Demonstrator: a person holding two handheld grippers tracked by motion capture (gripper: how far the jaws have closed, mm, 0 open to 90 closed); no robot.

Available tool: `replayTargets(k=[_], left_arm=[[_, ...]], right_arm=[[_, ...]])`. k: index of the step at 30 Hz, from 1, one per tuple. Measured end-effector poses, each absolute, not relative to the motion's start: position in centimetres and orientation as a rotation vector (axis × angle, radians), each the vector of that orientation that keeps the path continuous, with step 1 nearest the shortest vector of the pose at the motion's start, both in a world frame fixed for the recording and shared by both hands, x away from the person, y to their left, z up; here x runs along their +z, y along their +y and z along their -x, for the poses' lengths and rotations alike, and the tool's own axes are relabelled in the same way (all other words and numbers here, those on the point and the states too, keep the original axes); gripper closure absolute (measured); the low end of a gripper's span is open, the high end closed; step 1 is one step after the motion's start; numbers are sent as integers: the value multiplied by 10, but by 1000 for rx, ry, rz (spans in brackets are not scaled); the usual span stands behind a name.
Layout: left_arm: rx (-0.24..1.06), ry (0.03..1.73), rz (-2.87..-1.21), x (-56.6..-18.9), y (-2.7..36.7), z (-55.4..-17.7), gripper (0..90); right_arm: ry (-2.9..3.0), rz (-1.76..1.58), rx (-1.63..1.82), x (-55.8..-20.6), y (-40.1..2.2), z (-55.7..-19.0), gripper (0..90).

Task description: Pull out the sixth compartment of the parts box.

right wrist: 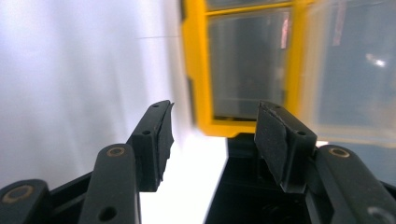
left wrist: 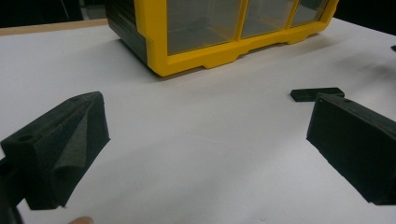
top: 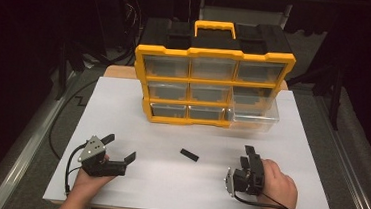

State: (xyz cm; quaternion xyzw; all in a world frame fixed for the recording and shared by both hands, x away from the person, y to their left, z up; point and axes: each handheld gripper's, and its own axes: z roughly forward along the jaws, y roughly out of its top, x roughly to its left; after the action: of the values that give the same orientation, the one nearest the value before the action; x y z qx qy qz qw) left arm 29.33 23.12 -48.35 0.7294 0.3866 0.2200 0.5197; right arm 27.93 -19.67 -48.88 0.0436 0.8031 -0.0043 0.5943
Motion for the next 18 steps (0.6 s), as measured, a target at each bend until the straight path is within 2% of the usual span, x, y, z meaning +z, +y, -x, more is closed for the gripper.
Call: replayTargets(k=[9, 18], left_arm=[[530, 925, -1752, -484, 230, -293, 2], [534, 927, -1745, -483, 231, -293, 2]], right_arm=[[1914, -80, -25, -505, -204, -277, 434], [1951, -117, -28, -499, -205, -277, 275]])
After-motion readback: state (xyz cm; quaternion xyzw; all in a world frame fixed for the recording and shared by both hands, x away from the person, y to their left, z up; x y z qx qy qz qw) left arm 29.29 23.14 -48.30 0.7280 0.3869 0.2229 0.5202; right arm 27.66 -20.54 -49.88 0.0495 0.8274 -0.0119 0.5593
